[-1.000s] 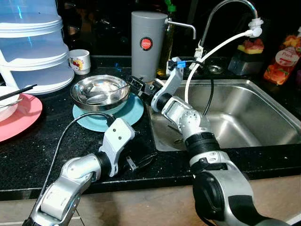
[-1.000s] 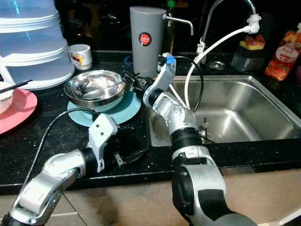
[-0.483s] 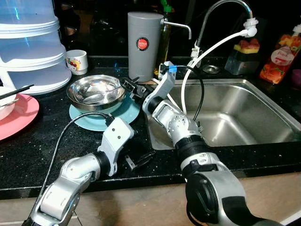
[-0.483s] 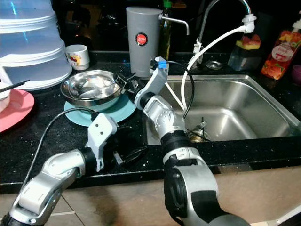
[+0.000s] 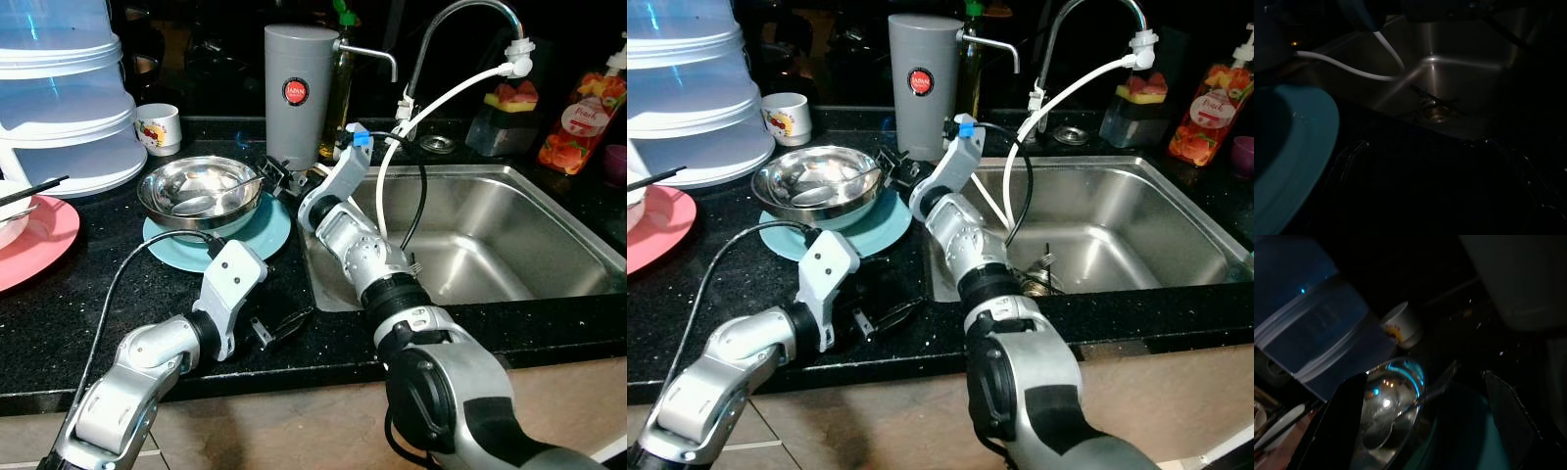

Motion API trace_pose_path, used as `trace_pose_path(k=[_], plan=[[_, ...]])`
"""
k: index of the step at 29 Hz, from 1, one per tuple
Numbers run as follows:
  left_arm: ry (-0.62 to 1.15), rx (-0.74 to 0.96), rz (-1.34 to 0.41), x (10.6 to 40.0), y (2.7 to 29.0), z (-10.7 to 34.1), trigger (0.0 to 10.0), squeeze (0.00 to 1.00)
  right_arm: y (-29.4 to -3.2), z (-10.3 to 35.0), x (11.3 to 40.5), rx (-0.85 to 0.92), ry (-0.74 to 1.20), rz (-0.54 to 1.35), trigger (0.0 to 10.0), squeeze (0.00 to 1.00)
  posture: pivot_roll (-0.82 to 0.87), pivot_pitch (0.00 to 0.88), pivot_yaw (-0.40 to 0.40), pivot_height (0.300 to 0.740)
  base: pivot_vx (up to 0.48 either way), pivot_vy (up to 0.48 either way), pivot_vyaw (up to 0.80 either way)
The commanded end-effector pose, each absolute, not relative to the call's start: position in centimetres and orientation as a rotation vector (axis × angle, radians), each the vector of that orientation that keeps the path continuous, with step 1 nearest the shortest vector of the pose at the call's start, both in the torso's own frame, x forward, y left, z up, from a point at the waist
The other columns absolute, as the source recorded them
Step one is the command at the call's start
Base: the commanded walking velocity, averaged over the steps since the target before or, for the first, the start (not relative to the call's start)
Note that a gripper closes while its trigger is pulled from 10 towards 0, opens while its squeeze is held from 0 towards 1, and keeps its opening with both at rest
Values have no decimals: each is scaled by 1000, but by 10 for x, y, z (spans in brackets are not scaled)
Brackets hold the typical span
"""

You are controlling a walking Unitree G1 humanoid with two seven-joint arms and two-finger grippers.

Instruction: Kitchen organization

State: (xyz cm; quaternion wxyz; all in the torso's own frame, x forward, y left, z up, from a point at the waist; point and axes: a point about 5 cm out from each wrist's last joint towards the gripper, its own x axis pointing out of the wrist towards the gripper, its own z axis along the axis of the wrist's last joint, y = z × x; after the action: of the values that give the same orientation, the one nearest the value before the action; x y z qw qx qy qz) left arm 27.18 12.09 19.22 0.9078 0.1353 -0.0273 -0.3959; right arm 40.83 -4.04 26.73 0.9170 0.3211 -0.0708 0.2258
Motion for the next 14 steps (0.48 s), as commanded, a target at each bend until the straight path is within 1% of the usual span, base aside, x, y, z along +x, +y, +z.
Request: trace_pose_path(k=[1, 3, 11, 14], plan=[[-90, 278, -782, 274, 125, 196, 10000, 0, -47, 269, 411, 667, -161, 430, 10000, 0, 67, 58, -54, 740, 0, 0, 0], [-160, 262, -774, 275, 124, 208, 10000, 0, -50, 271, 412, 668, -166, 424, 10000, 0, 68, 62, -54, 740, 0, 0, 0], [-282, 248, -718, 281, 126, 232, 10000, 0, -53, 274, 414, 661, -175, 417, 10000, 0, 64, 81, -56, 740, 0, 0, 0], [-284, 255, -717, 281, 126, 233, 10000, 0, -53, 273, 414, 659, -170, 418, 10000, 0, 65, 93, -57, 740, 0, 0, 0]])
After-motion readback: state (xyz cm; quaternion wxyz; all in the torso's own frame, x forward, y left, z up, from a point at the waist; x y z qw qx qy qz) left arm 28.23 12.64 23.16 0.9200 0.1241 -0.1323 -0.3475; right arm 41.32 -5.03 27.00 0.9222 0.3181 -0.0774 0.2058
